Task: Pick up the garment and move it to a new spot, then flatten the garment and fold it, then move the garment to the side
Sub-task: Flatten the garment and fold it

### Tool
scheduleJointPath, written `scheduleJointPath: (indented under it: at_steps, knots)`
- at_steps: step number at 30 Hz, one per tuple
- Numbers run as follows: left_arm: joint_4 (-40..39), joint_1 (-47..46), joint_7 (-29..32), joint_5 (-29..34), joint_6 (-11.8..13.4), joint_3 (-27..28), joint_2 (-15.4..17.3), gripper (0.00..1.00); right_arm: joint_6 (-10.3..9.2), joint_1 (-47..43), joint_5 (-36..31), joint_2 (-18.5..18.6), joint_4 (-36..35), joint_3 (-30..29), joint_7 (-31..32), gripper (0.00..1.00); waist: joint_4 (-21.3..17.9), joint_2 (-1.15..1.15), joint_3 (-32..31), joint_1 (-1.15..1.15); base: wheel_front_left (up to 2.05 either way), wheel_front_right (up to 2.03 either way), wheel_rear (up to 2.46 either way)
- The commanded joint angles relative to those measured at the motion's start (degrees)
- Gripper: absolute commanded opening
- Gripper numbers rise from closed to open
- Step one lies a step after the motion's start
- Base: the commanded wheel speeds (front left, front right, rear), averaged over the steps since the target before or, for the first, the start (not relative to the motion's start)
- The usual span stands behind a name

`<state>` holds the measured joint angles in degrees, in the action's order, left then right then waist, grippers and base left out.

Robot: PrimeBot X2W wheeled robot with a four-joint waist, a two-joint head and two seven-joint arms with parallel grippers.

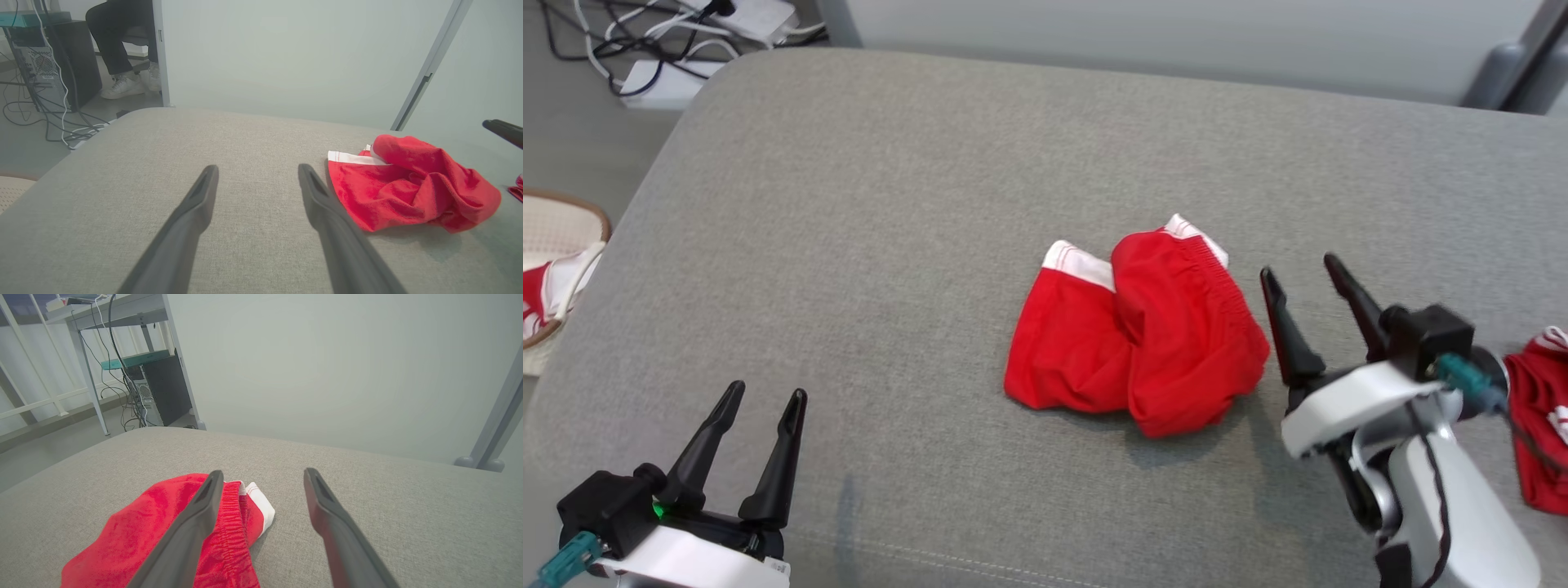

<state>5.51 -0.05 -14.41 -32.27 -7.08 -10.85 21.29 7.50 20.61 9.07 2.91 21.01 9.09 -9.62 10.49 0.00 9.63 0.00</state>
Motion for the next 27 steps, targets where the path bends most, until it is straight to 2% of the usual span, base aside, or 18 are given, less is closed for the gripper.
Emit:
scheduleJointPath:
  at_steps: [1,9,13,19,21,24,25,27]
  knots:
    - [-1.9,-1.3,-0.6,-0.1,-0.4,2.7,1.8,1.0,-0.01,2.7,0.7,0.0,-0.7,0.4,0.7,1.0,1.4,0.0,1.2,0.0,0.0,0.0,0.0]
    - [-3.3,-3.0,-0.6,-2.4,-0.4,1.4,3.5,1.0,-0.01,11.5,7.1,0.0,8.3,-0.8,5.1,1.0,6.4,0.0,5.0,0.0,0.0,0.0,0.0]
    - [-3.3,-3.6,-0.6,-3.1,-0.4,0.6,4.1,1.0,-0.01,13.6,11.3,0.0,12.9,-0.4,5.0,1.0,7.8,0.0,5.7,0.0,0.0,0.0,0.0]
    - [-3.3,-4.2,-0.6,-3.9,-0.4,0.2,4.5,1.0,-0.01,16.9,16.4,0.0,20.6,3.6,2.4,1.0,8.9,0.0,6.3,0.0,0.0,0.0,0.0]
    - [-3.4,-4.1,-0.6,-4.0,-0.4,0.2,4.6,1.0,-0.01,17.8,17.3,0.0,22.4,4.9,1.2,0.92,8.9,0.0,6.4,0.0,0.0,0.0,0.0]
    - [-3.4,-4.0,-0.6,-4.1,-0.4,0.1,4.7,1.0,-0.01,19.3,18.5,0.0,24.6,6.7,-0.2,0.91,8.5,0.0,6.4,0.0,0.0,0.0,0.0]
    - [-3.4,-4.0,-0.6,-4.2,-0.4,0.0,4.6,1.0,-0.01,19.8,18.7,0.0,25.1,7.2,-0.6,0.87,8.3,0.0,6.4,0.0,0.0,0.0,0.0]
    - [-3.5,-4.0,-0.6,-4.2,-0.4,-0.3,4.6,1.0,-0.01,20.6,19.0,0.0,26.0,8.0,-1.3,0.87,8.0,0.0,6.3,0.0,0.0,0.0,0.0]
